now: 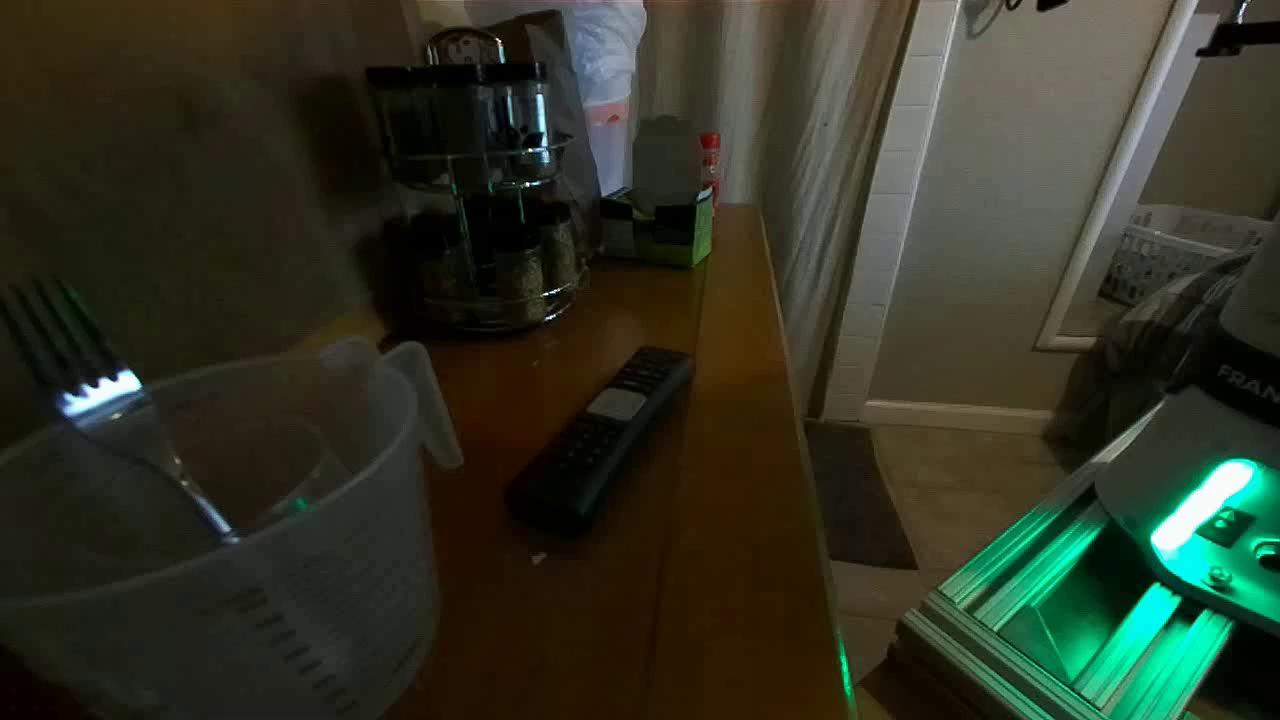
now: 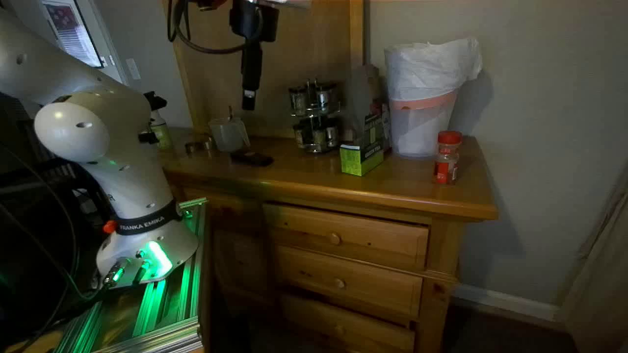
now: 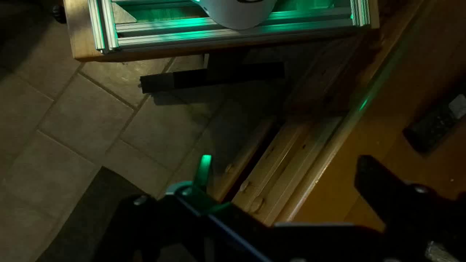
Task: Take the green packets out of the box
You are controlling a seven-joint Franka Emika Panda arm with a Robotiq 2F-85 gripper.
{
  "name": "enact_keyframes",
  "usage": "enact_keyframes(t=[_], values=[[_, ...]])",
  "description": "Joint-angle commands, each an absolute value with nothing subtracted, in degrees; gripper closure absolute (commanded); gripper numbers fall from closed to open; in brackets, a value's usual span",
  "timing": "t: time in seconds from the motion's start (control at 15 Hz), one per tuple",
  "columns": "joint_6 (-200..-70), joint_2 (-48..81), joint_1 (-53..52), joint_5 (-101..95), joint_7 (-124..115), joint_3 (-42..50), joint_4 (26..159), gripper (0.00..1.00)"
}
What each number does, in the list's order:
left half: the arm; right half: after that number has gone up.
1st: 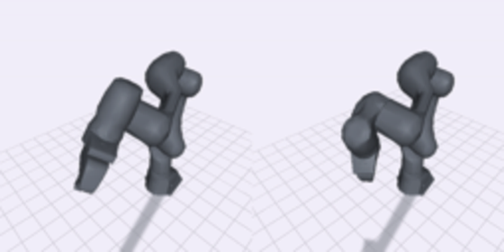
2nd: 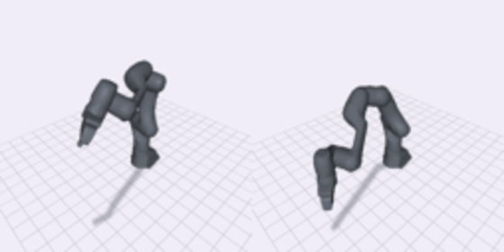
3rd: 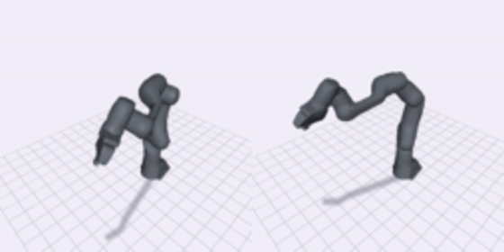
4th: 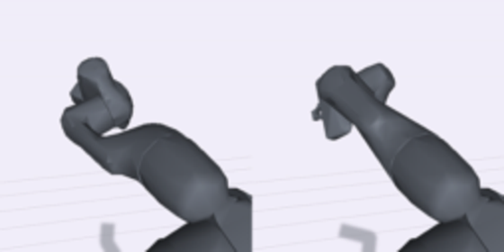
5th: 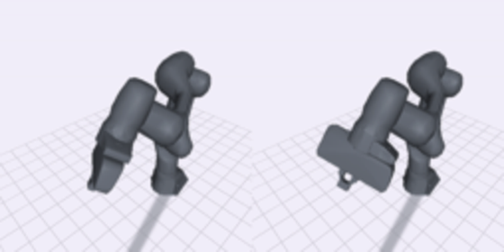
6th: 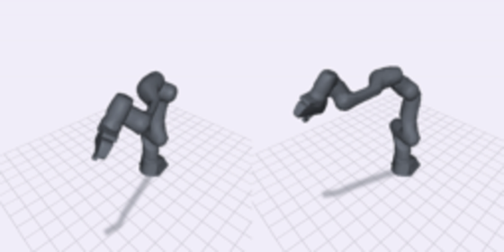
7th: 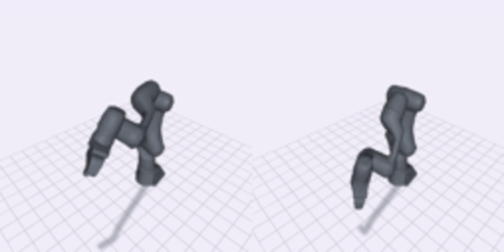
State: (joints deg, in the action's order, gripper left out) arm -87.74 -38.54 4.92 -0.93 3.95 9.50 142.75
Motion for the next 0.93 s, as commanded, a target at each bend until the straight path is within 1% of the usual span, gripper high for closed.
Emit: enact_keyframes(t=[0.0,0.33,0.47,0.67,0.87], values=[[-87.7,-38.4,5.6,-0.7,4.3,8.9,142.7,0.0],[-87.7,-38.4,5.6,-0.7,4.3,8.9,142.7,0.0],[-89.5,-39.0,3.9,1.4,4.8,7.9,144.0,0.0],[-93.3,-39.8,0.6,5.9,2.9,3.6,147.3,0.0],[-98.0,-36.6,-3.0,11.0,-0.5,-2.1,147.8,0.0]])
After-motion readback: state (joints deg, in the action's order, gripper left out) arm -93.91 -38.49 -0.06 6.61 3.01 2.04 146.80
